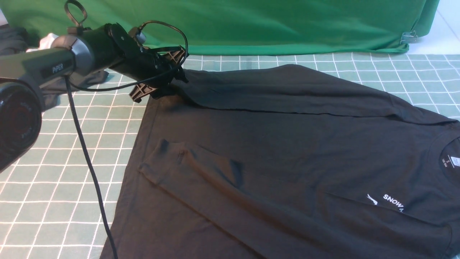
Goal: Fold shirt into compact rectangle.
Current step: 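Grab the top left corner of the dark shirt with the left gripper, then fold the left side of the dark shirt inward over its body with the left gripper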
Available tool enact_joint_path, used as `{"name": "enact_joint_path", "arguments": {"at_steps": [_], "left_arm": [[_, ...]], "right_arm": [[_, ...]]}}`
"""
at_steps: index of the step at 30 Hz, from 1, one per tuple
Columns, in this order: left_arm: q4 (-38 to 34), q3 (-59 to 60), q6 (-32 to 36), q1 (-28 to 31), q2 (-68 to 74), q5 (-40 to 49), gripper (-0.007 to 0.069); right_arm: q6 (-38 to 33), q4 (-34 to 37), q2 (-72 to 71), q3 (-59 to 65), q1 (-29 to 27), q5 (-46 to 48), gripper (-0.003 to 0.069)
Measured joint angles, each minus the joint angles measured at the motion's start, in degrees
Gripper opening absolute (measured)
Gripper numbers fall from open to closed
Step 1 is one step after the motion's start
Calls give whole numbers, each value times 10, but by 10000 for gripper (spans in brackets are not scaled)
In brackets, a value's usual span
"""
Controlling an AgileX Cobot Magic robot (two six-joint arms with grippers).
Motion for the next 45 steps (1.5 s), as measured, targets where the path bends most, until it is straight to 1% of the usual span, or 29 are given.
{"name": "enact_joint_path", "arguments": {"at_steps": [10,15,23,25,26,27,28,29,30,32,33,35,38,39,40,42,45], "left_arm": [[7,0,-3,0,0,7,307],[21,-1,-38,0,14,14,306],[19,-4,-47,0,20,-13,306],[20,-4,-48,0,20,-17,296],[23,-4,-48,0,21,-17,269],[24,-4,-49,0,21,-17,264],[30,-4,-50,0,21,-14,194],[30,-4,-50,0,21,-13,194],[38,-4,-48,0,22,-9,116],[43,-4,-43,0,22,-2,43],[42,-4,-42,0,21,2,27],[42,-3,-38,0,13,16,13],[45,-1,-29,0,-28,56,10],[46,-1,-29,0,-32,56,10],[55,-1,-31,0,-59,92,10],[84,1,-47,-4,-98,153,10],[163,22,-81,-24,-149,215,11]], "right_arm": [[1,1,0,0,0,-28,219],[5,1,0,0,0,-31,219],[6,1,0,0,0,-32,224],[6,1,0,0,0,-32,226],[6,1,0,0,0,-32,229],[6,1,0,0,0,-32,230],[6,1,0,0,0,-32,233],[6,1,0,0,0,-32,234],[7,1,0,0,0,-32,235],[9,1,0,0,0,-32,236],[9,1,0,0,0,-32,236],[12,1,0,0,0,-32,236],[15,1,0,0,0,-31,237],[15,1,0,0,0,-31,237],[15,1,0,0,0,-31,237],[16,1,0,0,0,-31,237],[22,1,0,0,0,-31,237]]}}
